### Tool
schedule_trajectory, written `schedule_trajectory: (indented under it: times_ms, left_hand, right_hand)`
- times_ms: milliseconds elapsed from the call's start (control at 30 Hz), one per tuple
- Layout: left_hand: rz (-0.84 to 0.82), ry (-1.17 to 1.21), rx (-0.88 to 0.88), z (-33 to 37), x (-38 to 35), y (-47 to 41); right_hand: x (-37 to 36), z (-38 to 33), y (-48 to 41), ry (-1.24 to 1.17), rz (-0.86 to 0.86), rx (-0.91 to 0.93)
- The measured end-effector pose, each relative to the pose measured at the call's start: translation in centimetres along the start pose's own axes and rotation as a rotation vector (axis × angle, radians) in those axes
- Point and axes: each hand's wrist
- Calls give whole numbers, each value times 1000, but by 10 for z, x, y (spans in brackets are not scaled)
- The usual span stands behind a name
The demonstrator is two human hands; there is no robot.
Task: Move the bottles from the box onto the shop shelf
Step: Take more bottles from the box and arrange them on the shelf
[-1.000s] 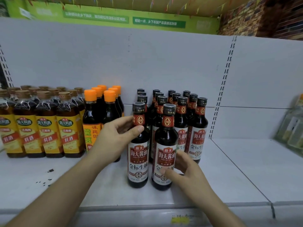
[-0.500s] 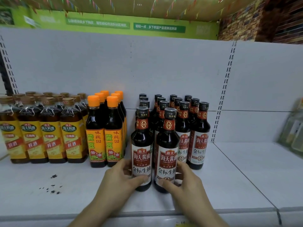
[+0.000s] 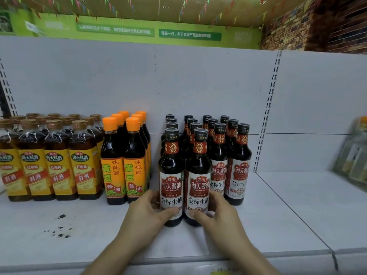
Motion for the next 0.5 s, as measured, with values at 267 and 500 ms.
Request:
schedule_trajectory:
  times_ms: [267, 500]
  left_hand:
    - [14, 5, -4, -3, -2, 0]
    - [15, 5, -3, 0, -2, 1]
  right_hand:
    - [-2, 3, -2, 5, 3, -5]
    - [-5, 3, 0, 19, 15, 12]
Point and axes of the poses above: each hand's wrist, its own y-axis away from the middle knuckle, its own x-axis out of the back of the hand, z = x × y, and after that the axes turned 7 degrees about z, right-handed
